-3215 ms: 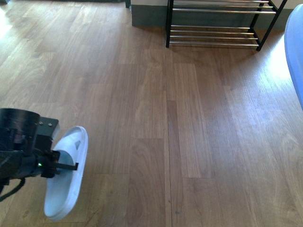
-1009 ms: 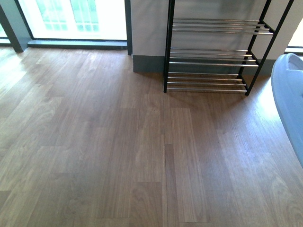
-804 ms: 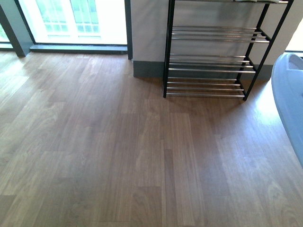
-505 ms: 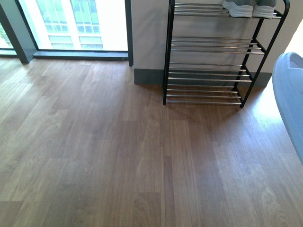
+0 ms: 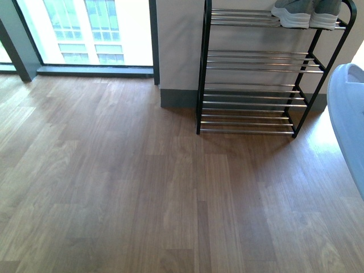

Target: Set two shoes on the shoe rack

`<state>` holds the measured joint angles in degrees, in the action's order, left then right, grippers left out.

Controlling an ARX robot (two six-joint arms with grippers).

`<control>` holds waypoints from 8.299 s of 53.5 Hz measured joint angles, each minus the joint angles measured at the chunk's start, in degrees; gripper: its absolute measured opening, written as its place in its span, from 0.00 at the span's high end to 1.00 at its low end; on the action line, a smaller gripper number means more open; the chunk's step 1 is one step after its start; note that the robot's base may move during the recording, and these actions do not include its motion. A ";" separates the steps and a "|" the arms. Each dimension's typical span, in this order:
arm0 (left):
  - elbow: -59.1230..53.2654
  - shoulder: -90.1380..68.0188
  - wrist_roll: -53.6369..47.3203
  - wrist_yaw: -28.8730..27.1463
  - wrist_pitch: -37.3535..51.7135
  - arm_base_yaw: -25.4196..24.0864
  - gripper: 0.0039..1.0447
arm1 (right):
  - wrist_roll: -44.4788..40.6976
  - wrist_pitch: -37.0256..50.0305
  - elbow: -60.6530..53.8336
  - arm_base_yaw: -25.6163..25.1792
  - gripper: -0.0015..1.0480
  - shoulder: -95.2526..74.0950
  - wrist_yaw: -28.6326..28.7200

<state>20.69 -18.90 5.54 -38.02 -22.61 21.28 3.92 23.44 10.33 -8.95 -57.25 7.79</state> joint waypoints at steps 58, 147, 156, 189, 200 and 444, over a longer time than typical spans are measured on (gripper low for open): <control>0.00 -0.02 0.00 0.02 0.00 0.00 0.99 | 0.00 0.00 0.00 0.00 0.99 0.02 -0.02; 0.00 -0.24 0.00 0.04 0.00 0.02 0.99 | 0.00 0.00 0.00 0.00 0.99 0.00 0.00; 0.00 -0.24 0.00 0.02 0.00 0.02 0.99 | -0.02 0.94 -0.26 0.00 0.99 -0.31 0.24; 0.00 -0.24 0.02 0.02 0.00 0.02 0.99 | -11.78 3.37 19.87 -0.31 0.99 -19.43 -10.36; 0.00 -0.24 0.02 0.02 0.00 0.02 0.99 | -15.67 -1.53 27.39 -3.93 0.99 -26.03 -13.49; 0.00 -0.22 0.11 0.02 0.00 0.02 0.99 | -0.46 18.38 -0.02 -14.99 0.21 10.14 13.84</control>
<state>20.69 -19.11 5.65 -38.00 -22.61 21.30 3.46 41.82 10.31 -23.94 -47.11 21.63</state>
